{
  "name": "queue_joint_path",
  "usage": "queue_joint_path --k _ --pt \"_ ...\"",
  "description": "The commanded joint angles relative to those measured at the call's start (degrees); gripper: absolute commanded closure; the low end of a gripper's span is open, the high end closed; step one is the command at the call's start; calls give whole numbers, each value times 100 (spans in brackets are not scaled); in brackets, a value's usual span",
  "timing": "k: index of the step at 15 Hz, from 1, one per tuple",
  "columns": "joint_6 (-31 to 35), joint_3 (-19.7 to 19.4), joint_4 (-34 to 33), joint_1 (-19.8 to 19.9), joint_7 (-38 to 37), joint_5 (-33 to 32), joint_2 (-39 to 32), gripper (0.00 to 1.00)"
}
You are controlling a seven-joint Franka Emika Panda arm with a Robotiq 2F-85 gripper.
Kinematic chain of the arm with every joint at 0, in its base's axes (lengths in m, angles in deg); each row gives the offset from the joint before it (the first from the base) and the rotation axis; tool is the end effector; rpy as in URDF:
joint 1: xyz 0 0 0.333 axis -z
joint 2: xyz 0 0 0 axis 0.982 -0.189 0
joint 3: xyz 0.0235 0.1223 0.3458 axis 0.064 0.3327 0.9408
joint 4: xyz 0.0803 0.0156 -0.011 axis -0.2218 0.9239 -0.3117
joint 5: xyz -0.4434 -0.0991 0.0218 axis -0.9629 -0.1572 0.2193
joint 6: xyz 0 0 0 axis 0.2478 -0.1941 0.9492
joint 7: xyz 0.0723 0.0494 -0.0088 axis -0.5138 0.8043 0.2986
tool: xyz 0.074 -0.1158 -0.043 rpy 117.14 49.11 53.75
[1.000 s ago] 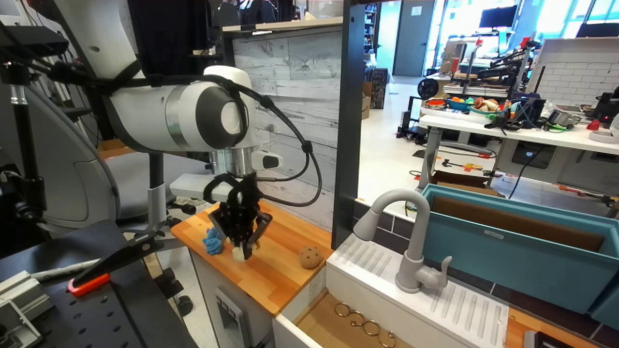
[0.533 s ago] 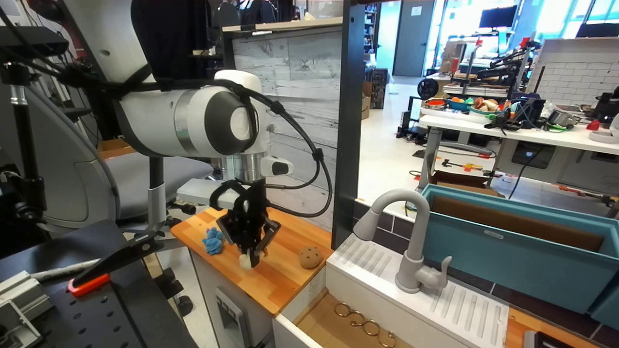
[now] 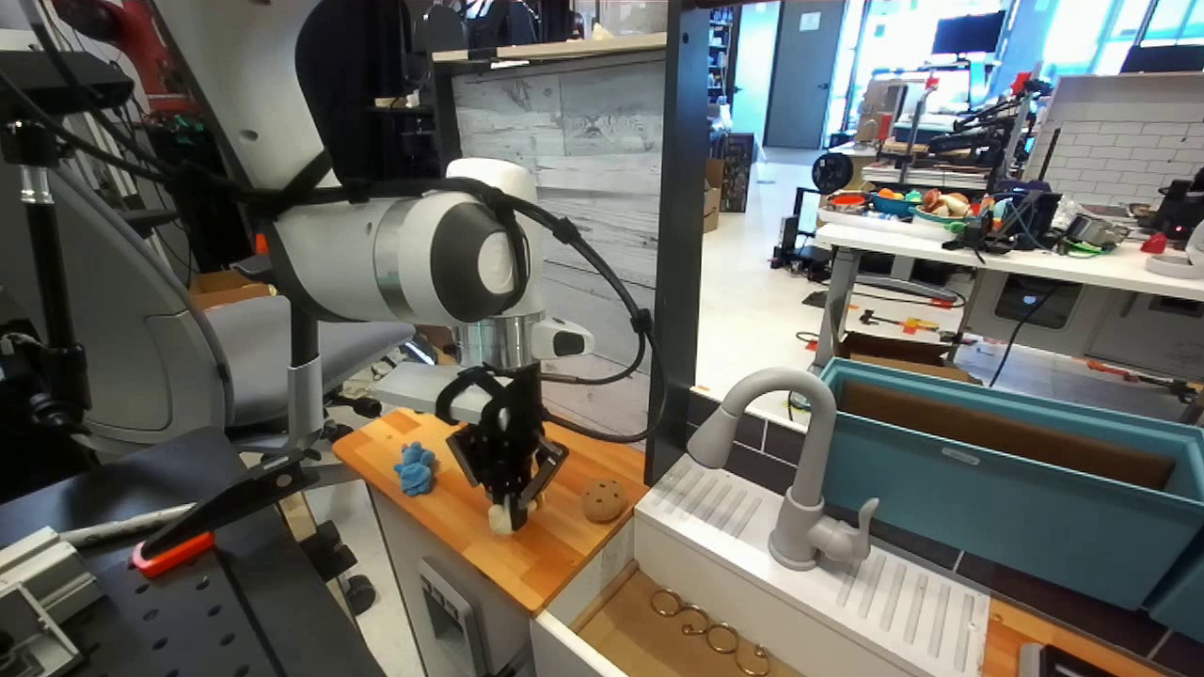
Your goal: Move the plush toy to the bottom right corner
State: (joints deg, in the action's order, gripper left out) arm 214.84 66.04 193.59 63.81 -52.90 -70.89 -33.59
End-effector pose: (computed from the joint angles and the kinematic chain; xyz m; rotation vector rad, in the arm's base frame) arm 0.5962 0.1538 -0.0740 2.9452 0.5224 -0.2742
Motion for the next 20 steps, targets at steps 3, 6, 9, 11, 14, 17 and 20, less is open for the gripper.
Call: queue_joint_path --k 3,6,9,11,14,17,20 --pt "-385 107 -498 79 38 281 -190 38" --pt "-488 177 -502 90 67 360 -73 15" --pt "-441 302 -342 132 133 439 189 0" --pt "-323 452 -101 194 229 521 501 0" --pt "-173 611 167 270 270 664 875 0" --pt "-583 728 399 369 352 818 1234 0" --pt "-717 643 211 267 276 815 1081 0"
